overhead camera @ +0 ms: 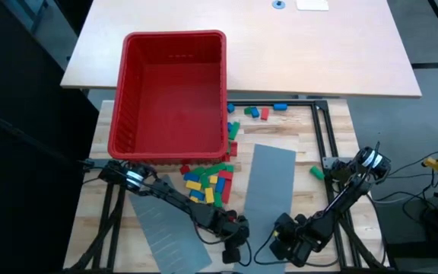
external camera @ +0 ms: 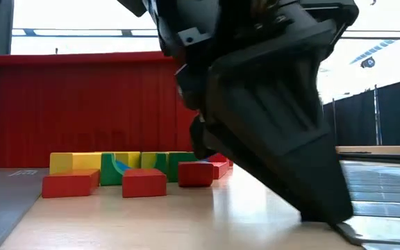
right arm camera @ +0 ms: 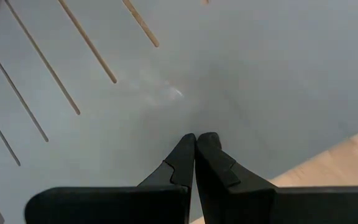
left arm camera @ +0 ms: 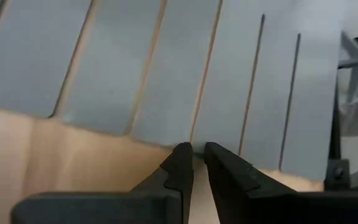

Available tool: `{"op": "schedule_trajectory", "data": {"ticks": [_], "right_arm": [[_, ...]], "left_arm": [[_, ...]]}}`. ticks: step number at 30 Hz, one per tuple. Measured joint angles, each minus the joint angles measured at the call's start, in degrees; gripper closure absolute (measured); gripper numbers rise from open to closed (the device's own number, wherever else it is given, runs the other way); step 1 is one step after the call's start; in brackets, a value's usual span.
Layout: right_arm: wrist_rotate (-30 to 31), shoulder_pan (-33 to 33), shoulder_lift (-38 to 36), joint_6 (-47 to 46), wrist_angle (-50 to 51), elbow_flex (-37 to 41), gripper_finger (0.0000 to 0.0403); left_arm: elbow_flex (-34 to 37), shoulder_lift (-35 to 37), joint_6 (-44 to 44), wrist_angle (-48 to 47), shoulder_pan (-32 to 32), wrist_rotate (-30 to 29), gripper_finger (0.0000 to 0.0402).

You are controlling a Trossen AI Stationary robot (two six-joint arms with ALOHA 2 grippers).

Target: Sort blocks

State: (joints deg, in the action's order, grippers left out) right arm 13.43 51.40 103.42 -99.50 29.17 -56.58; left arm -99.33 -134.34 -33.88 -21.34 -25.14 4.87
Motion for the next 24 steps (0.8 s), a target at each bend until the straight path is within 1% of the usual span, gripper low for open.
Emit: {"op": "schedule_trajectory", "data": {"ticks": [5, 12, 16, 21, 24], "right_arm": [[0.27, 0.01, 0.0, 0.02, -0.78, 0.06, 0.0403], [0.26, 0.07, -0.13, 0.02, -1.81, 0.07, 0.0403], [0.58, 0.07, -0.13, 0.35, -3.09, 0.07, 0.0403], [0.92, 0.04, -0.11, 0.41, -3.74, 0.07, 0.0403], [1.12, 0.0, -0.07, 0.48, -4.31, 0.07, 0.0403]], "left_arm": [[0.0, -1.13, -0.1, 2.44, 0.57, 3.69, 0.0333], [0.07, -1.42, -0.13, 5.76, 0.64, 4.82, 0.0306], [0.09, -1.61, -0.33, 8.37, 0.72, 8.22, 0.0293], [0.09, -1.79, -0.81, 10.01, 0.63, 10.94, 0.0287], [0.09, -1.82, -1.15, 10.42, 0.61, 11.23, 0.0289]]}}
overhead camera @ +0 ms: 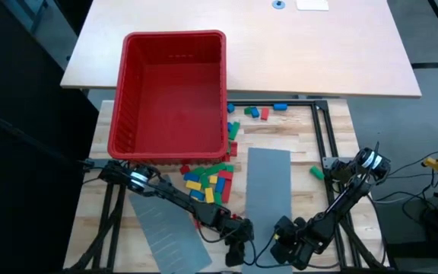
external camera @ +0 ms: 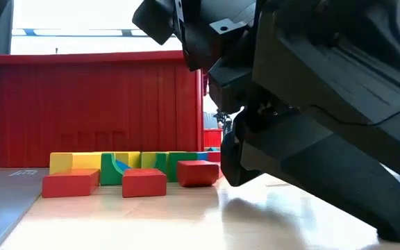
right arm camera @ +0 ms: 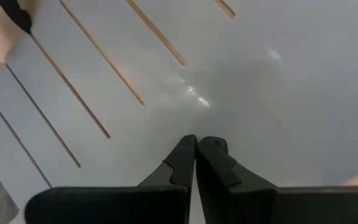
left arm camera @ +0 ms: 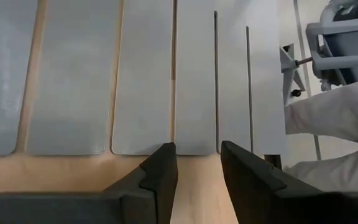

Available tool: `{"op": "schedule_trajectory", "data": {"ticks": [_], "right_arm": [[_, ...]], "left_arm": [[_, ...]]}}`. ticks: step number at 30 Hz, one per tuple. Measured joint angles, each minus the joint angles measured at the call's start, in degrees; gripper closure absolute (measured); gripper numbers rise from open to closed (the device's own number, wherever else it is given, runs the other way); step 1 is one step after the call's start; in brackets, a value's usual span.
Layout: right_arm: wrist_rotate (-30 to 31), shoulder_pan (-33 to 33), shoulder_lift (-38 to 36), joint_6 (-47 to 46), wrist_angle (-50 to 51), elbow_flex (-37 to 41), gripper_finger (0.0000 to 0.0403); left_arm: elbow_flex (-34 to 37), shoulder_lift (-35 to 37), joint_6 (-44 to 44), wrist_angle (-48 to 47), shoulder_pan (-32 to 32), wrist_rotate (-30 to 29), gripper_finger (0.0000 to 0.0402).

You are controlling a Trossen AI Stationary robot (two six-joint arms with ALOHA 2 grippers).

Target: Sort blocks

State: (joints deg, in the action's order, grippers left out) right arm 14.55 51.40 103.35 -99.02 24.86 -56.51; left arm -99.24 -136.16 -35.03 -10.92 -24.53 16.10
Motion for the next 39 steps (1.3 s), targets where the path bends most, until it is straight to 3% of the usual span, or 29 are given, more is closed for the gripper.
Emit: {"op": "schedule_trajectory", "data": {"ticks": [12, 31, 35, 39], "right_arm": [[0.32, -0.04, 0.13, 0.98, -4.02, 0.1, 0.0403], [0.24, 2.8, -3.09, -1.43, -4.48, 0.04, 0.0402], [-0.07, 5.35, -3.79, -5.51, -4.35, 0.04, 0.038], [-1.57, 8.3, -3.87, -10.25, -5.0, 0.02, 0.0327]], "left_arm": [[0.13, -0.55, -0.21, 4.72, -0.15, 5.45, 0.0296], [-0.22, -1.6, -2.16, 4.7, -0.5, 5.01, 0.0297], [-0.22, -1.6, -2.2, 4.48, -0.52, 5.05, 0.0297], [-0.2, -1.6, -2.32, 4.42, -0.59, 5.11, 0.0297]]}}
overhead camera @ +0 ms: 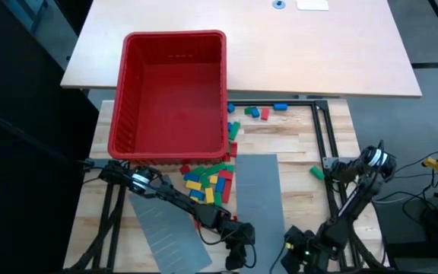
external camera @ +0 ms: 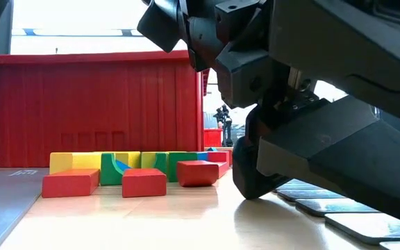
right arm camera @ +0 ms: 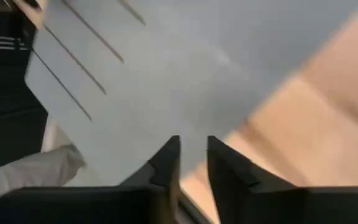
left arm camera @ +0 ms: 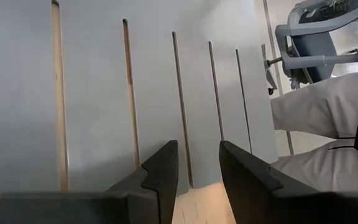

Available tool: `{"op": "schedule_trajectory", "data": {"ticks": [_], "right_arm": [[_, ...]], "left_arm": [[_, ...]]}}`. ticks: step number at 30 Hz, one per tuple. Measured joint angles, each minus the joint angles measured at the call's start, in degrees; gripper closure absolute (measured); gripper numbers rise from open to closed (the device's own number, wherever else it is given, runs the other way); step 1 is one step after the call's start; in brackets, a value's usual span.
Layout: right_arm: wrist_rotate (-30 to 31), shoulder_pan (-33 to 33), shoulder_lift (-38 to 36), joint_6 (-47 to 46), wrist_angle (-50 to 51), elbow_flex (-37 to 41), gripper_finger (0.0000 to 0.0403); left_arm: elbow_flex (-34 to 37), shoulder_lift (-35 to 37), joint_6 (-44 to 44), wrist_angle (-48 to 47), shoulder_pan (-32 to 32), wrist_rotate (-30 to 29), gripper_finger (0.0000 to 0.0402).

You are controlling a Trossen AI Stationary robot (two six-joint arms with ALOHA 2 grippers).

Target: Sort blocks

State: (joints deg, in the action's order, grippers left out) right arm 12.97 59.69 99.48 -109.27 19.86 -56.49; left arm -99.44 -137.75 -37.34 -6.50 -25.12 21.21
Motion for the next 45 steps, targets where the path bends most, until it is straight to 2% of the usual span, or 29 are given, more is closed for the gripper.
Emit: {"op": "schedule_trajectory", "data": {"ticks": [7, 12, 17, 26, 36, 45], "right_arm": [[-1.03, 3.16, 0.0, -4.2, -6.37, -0.02, 0.0222], [-1.03, 3.57, 0.0, -4.1, -10.58, -0.02, 0.0191], [-2.88, 3.57, 2.05, -3.63, -13.85, -0.11, 0.0189], [-5.83, 3.57, 9.45, -4.73, -26.0, -0.12, 0.019], [-5.34, 3.2, 11.94, -5.37, -26.58, -0.79, 0.0188], [-1.18, 2.12, 12.53, -5.29, -27.92, -0.79, 0.0204]], "left_arm": [[0.07, 0.0, -0.02, -0.17, -0.22, 0.04, 0.0297], [0.09, 0.0, -0.07, -0.35, -0.24, 0.64, 0.0297], [0.13, 0.0, -0.32, 0.12, -0.24, 1.34, 0.0297], [0.15, 0.0, -1.16, 0.5, -0.26, 1.81, 0.0297], [0.15, 0.0, -1.44, 0.83, -0.33, 1.94, 0.0297], [0.15, 0.0, -1.55, 1.14, -0.33, 2.03, 0.0297]]}}
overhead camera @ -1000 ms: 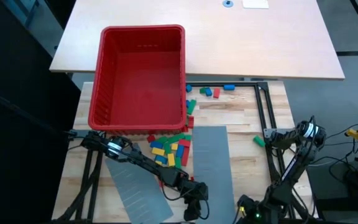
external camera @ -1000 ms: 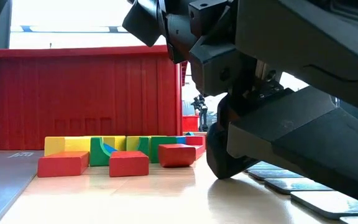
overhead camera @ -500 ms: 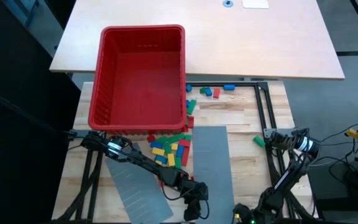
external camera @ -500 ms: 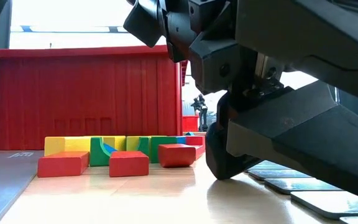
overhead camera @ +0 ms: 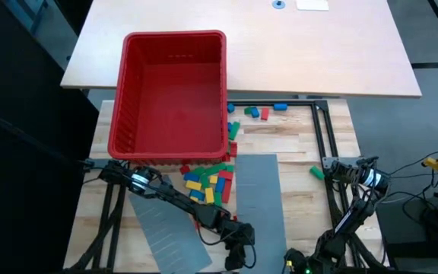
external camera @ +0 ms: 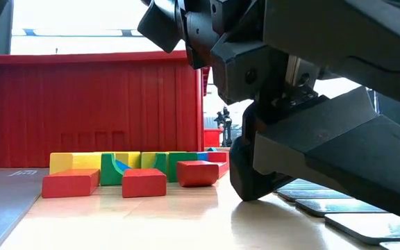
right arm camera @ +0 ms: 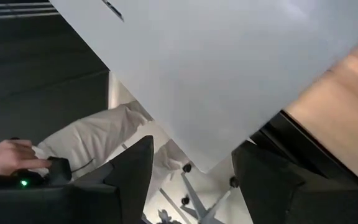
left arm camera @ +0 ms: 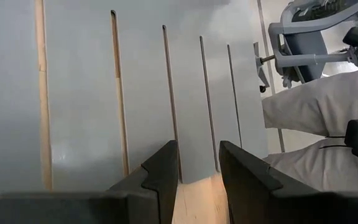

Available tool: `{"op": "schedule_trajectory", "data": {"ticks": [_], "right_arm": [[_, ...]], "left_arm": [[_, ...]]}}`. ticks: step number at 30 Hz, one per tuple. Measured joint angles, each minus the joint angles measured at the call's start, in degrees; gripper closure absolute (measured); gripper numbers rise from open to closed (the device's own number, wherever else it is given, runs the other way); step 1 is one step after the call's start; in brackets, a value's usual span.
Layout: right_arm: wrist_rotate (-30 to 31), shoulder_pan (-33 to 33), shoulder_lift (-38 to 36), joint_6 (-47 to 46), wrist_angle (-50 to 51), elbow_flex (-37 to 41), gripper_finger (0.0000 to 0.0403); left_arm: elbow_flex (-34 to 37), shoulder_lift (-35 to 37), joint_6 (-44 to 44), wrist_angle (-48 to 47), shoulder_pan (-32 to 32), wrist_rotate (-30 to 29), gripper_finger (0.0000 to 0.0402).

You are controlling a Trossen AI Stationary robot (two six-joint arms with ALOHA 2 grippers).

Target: Sort blocks

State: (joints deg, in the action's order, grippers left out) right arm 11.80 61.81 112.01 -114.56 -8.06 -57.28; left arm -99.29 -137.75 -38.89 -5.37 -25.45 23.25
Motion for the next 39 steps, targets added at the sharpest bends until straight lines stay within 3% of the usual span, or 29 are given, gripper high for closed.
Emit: {"op": "schedule_trajectory", "data": {"ticks": [12, 32, 39], "right_arm": [[4.24, -0.32, 0.17, 1.97, -0.67, 0.07, 0.0262], [5.19, -0.3, -0.6, 6.96, -3.49, 0.33, 0.0394], [3.75, -0.3, -1.36, 11.2, -4.71, -2.46, 0.0402]], "left_arm": [[0.02, 0.0, 0.01, 0.2, -0.02, 0.0, 0.0297], [0.02, 0.0, 0.14, 0.26, -0.04, -0.05, 0.0297], [0.02, 0.0, 0.17, 0.28, -0.04, -0.05, 0.0297]]}}
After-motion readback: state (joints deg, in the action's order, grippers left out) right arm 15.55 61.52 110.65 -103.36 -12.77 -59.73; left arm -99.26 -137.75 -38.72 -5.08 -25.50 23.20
